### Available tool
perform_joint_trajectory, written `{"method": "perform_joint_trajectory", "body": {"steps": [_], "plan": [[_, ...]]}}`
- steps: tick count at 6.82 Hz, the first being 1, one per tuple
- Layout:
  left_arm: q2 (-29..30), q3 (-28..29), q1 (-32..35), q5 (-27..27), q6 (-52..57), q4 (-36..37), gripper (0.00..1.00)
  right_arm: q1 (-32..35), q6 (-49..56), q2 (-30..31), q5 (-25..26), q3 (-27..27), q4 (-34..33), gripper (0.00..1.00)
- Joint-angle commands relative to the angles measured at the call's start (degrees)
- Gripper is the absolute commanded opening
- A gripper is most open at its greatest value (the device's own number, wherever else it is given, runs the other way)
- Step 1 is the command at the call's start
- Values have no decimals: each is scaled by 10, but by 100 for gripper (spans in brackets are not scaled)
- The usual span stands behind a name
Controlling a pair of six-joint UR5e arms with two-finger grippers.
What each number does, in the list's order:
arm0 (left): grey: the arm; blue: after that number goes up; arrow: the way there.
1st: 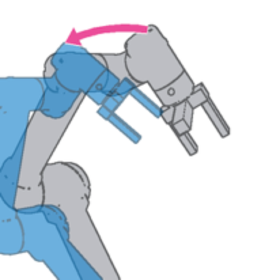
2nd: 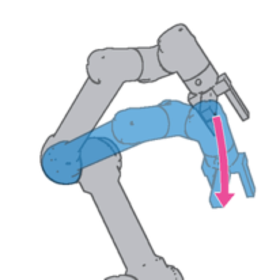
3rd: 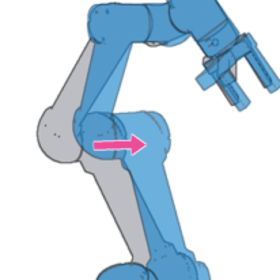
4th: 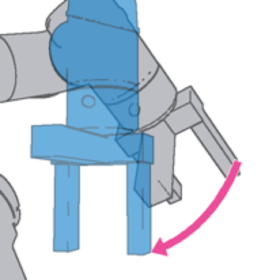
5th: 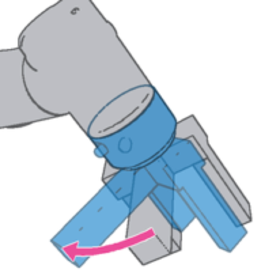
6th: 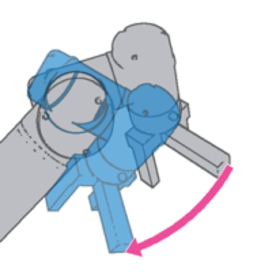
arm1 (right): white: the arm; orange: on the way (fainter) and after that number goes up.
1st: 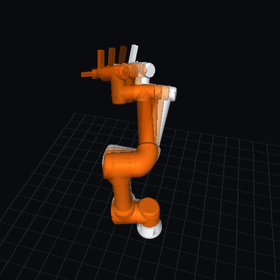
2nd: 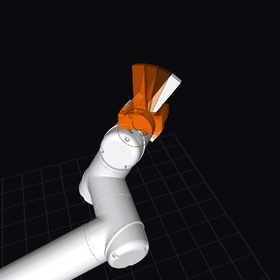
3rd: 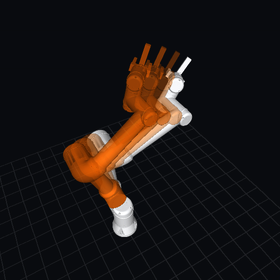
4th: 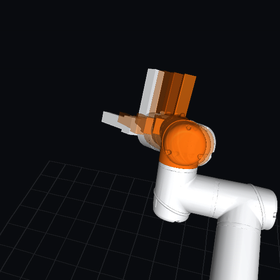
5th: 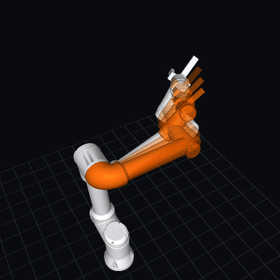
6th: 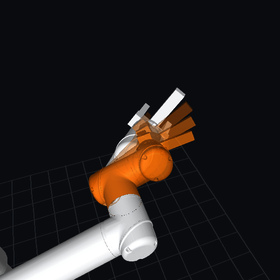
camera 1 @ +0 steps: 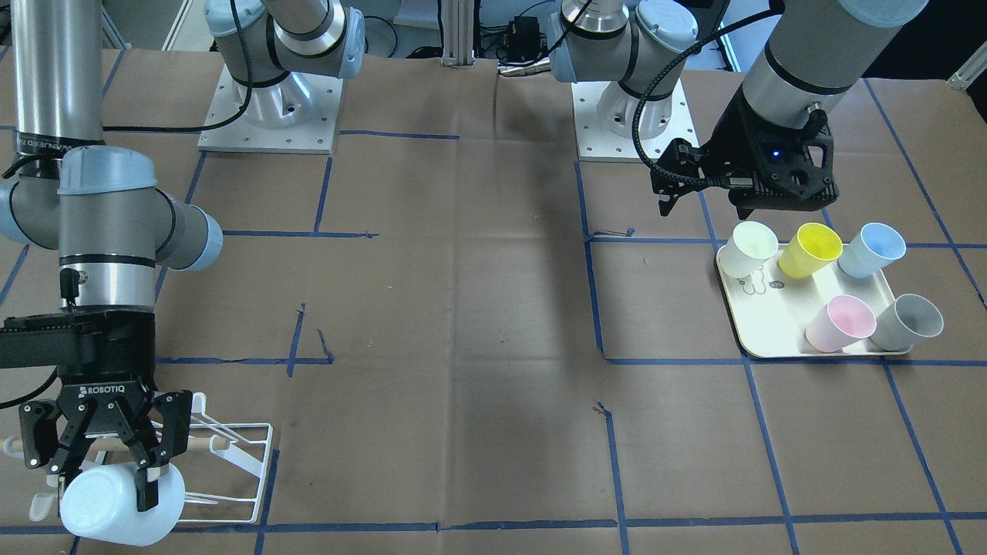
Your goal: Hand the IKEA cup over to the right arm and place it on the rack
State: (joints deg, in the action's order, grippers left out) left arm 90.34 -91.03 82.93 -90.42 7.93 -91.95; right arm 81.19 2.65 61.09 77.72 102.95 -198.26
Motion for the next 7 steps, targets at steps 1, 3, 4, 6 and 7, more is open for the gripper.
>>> {"method": "perform_joint_trajectory", "body": {"steps": [1, 3, 4, 6, 7], "plan": [[-10, -34, -92, -14, 80, 5, 99, -3, 19, -14, 1, 2, -5, 22], [-21, -74, -182, -12, 122, 12, 99, -2, 19, -19, 9, 14, -10, 22], [-29, -93, -196, -13, 129, 12, 99, -2, 18, -19, 14, 26, -12, 22], [-31, -152, -225, -14, 158, 60, 99, -1, 5, -20, 20, 34, -10, 68], [-32, -176, -244, -14, 182, 87, 99, 1, -45, -20, 21, 34, -5, 100]]}}
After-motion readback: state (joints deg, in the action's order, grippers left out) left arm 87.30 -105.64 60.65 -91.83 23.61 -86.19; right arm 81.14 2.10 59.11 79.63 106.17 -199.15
